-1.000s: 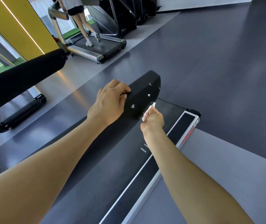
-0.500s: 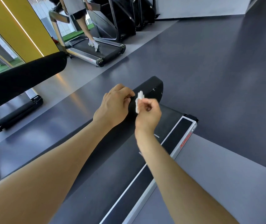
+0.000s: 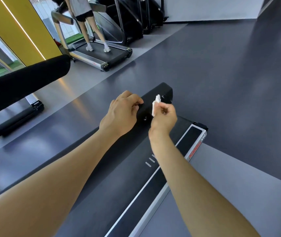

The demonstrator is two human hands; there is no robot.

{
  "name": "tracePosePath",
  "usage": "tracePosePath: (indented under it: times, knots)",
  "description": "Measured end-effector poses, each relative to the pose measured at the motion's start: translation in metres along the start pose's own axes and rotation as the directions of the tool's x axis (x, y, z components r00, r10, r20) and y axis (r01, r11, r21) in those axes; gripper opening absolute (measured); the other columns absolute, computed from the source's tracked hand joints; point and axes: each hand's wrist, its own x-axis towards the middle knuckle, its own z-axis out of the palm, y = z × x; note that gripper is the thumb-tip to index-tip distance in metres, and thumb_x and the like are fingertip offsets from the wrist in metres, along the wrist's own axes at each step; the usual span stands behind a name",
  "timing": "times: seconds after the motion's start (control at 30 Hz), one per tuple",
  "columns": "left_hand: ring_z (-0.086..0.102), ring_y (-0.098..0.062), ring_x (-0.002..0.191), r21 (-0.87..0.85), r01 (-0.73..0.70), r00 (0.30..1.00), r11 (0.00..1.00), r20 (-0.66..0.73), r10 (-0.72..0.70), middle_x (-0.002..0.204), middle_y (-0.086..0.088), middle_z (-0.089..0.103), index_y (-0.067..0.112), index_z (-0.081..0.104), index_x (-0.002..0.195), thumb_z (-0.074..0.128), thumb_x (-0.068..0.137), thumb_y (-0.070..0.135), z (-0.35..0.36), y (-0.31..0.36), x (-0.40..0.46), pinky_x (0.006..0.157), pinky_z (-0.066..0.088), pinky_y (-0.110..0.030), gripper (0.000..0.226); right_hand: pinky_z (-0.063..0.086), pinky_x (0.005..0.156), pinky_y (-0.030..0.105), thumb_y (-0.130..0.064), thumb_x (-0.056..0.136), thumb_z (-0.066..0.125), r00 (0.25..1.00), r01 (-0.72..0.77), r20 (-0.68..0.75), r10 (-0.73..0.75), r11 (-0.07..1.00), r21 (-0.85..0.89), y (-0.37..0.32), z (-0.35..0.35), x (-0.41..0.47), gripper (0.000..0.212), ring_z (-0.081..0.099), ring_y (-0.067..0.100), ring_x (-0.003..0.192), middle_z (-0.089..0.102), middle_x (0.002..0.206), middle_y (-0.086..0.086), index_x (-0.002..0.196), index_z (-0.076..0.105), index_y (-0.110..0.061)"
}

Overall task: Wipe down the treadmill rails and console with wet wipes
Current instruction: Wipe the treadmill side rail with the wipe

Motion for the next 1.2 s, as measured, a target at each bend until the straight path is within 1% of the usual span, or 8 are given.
tracePosePath:
  times: [0.1, 0.3, 0.4, 0.57, 0.73, 0.9, 0.97, 1.2]
  knots:
    - [0.054, -0.021, 0.103, 0.002, -0.002, 1.0, 1.0, 0.004, 0.002, 0.105, 0.01, 0.046, 0.02, 0.063, 0.109, 0.048, 0.095, 0.005, 0.0, 0.002, -0.001, 0.097, 0.044, -0.041, 0.026, 0.045, 0.074, 0.018, -0.003, 0.086, 0.065, 1.0, 0.005, -0.029, -0.005, 1.0, 0.017, -0.005, -0.001, 0.005, 0.024, 0.056, 0.004, 0.071, 0.059, 0.074, -0.009, 0.07, 0.058, -0.02]
    - [0.054, -0.018, 0.102, 0.022, -0.016, 1.0, 1.0, -0.004, 0.016, 0.107, 0.007, 0.05, 0.019, 0.063, 0.109, 0.048, 0.095, 0.006, 0.001, 0.001, -0.001, 0.097, 0.045, -0.041, 0.025, 0.047, 0.069, 0.016, 0.0, 0.085, 0.066, 0.99, -0.085, 0.118, 0.081, 0.996, 0.025, 0.032, -0.02, -0.061, 0.022, 0.056, 0.005, 0.065, 0.059, 0.072, 0.002, 0.071, 0.059, -0.016]
    - [0.054, -0.019, 0.102, 0.032, -0.012, 1.0, 0.999, -0.005, 0.012, 0.103, 0.011, 0.045, 0.019, 0.063, 0.11, 0.047, 0.094, 0.005, 0.0, 0.002, -0.001, 0.097, 0.043, -0.04, 0.026, 0.048, 0.066, 0.012, 0.002, 0.084, 0.066, 0.992, -0.107, 0.069, 0.104, 0.994, 0.037, 0.019, -0.016, -0.035, 0.023, 0.058, 0.001, 0.062, 0.06, 0.069, -0.003, 0.071, 0.059, -0.015]
    - [0.053, -0.019, 0.104, 0.052, -0.01, 1.0, 0.999, -0.001, 0.01, 0.103, 0.012, 0.043, 0.02, 0.062, 0.111, 0.046, 0.095, 0.005, -0.002, 0.005, -0.003, 0.098, 0.043, -0.038, 0.027, 0.051, 0.076, 0.022, 0.001, 0.085, 0.065, 0.993, -0.114, 0.009, 0.114, 0.992, 0.045, 0.012, -0.012, -0.02, 0.023, 0.06, 0.008, 0.069, 0.062, 0.074, 0.0, 0.072, 0.06, -0.016]
    - [0.053, -0.018, 0.102, 0.056, -0.013, 1.0, 0.998, -0.01, 0.014, 0.108, 0.006, 0.05, 0.019, 0.062, 0.11, 0.047, 0.095, 0.005, 0.001, 0.003, -0.002, 0.097, 0.044, -0.041, 0.026, 0.049, 0.07, 0.015, 0.003, 0.084, 0.065, 0.986, -0.11, 0.125, 0.111, 0.994, -0.012, 0.025, -0.018, -0.058, 0.025, 0.059, 0.006, 0.066, 0.062, 0.071, 0.0, 0.07, 0.059, -0.017]
    - [0.052, -0.02, 0.105, 0.066, 0.015, 1.0, 0.998, -0.005, -0.014, 0.111, 0.006, 0.05, 0.022, 0.061, 0.111, 0.045, 0.096, 0.007, 0.001, 0.005, -0.002, 0.097, 0.044, -0.039, 0.026, 0.051, 0.074, 0.024, 0.001, 0.087, 0.063, 0.979, -0.205, 0.003, 0.205, 0.979, 0.011, 0.004, -0.015, -0.002, 0.021, 0.055, 0.01, 0.064, 0.061, 0.073, 0.005, 0.072, 0.058, -0.014]
    - [0.052, -0.021, 0.105, 0.065, 0.015, 1.0, 0.998, -0.002, -0.015, 0.112, 0.005, 0.051, 0.022, 0.061, 0.111, 0.045, 0.096, 0.007, 0.001, 0.004, -0.002, 0.097, 0.044, -0.039, 0.026, 0.052, 0.081, 0.028, -0.002, 0.087, 0.064, 0.981, -0.192, -0.008, 0.192, 0.981, 0.015, 0.006, -0.014, -0.007, 0.02, 0.056, 0.01, 0.067, 0.062, 0.075, 0.004, 0.073, 0.059, -0.015]
    - [0.053, -0.02, 0.103, 0.067, -0.003, 1.0, 0.998, -0.005, 0.003, 0.112, 0.002, 0.052, 0.02, 0.062, 0.111, 0.046, 0.095, 0.006, 0.001, 0.003, -0.001, 0.096, 0.044, -0.04, 0.027, 0.049, 0.07, 0.013, 0.006, 0.085, 0.062, 0.989, -0.07, 0.132, 0.063, 0.996, 0.051, 0.012, -0.01, -0.038, 0.026, 0.057, 0.001, 0.065, 0.059, 0.068, -0.006, 0.07, 0.057, -0.014]
